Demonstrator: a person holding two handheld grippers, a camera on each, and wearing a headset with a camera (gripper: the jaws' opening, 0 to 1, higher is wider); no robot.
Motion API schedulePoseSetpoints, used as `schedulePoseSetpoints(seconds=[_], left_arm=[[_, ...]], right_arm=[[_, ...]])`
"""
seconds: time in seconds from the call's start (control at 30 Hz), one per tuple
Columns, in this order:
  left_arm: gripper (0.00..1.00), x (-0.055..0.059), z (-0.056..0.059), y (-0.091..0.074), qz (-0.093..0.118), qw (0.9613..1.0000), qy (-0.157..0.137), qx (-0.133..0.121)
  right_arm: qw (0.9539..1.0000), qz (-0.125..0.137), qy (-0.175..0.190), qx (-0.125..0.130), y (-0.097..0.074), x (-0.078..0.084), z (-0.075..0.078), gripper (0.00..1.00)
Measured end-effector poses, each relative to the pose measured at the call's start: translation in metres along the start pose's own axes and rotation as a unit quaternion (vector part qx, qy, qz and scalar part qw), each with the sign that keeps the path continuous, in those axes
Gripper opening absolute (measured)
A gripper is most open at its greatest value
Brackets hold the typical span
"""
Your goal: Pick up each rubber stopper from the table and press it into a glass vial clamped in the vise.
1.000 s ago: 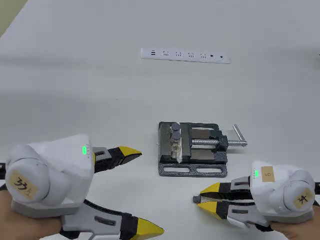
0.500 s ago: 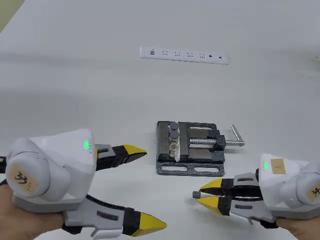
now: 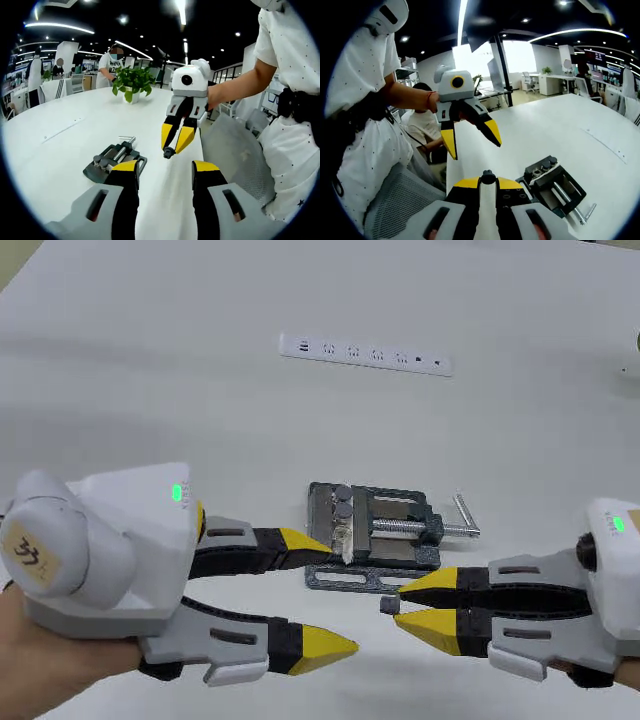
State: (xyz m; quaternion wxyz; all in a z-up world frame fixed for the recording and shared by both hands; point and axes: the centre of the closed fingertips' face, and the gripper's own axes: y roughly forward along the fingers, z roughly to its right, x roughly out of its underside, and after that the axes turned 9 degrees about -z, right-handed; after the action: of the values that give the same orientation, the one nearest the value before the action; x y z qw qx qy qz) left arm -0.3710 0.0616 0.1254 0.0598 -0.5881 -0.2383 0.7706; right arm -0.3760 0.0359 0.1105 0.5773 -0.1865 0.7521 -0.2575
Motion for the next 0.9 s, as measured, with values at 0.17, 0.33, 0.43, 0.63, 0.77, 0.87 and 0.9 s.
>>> schedulePoseSetpoints(seconds=[0.17, 0.33, 0.43, 0.63, 0.77, 0.87, 0.9], left_arm=[[0.28, -0.01, 0.005, 0.001, 0.008, 0.9999, 0.008, 0.012], [0.22, -0.015, 0.009, 0.001, 0.011, 0.9996, 0.014, 0.023], [0.18, -0.018, 0.012, 0.0, 0.016, 0.9994, 0.016, 0.027], [0.13, -0.023, 0.015, 0.0, 0.022, 0.999, 0.02, 0.034], [0.11, -0.025, 0.017, 0.0, 0.023, 0.9988, 0.023, 0.037], [0.1, -0.026, 0.017, 0.0, 0.024, 0.9987, 0.024, 0.038], [0.1, -0.026, 0.017, 0.0, 0.023, 0.9987, 0.024, 0.039]], right_arm=[[0.9998, 0.008, -0.013, -0.01, -0.002, -0.017, -0.012, 0.06], [0.9997, 0.014, -0.017, -0.013, -0.003, -0.026, -0.016, 0.06], [0.9996, 0.017, -0.017, -0.014, -0.005, -0.029, -0.018, 0.06], [0.9994, 0.023, -0.018, -0.017, -0.007, -0.034, -0.021, 0.06], [0.9994, 0.025, -0.017, -0.018, -0.007, -0.035, -0.022, 0.06], [0.9993, 0.025, -0.019, -0.02, -0.007, -0.036, -0.022, 0.06], [0.9992, 0.027, -0.019, -0.021, -0.007, -0.037, -0.023, 0.06]])
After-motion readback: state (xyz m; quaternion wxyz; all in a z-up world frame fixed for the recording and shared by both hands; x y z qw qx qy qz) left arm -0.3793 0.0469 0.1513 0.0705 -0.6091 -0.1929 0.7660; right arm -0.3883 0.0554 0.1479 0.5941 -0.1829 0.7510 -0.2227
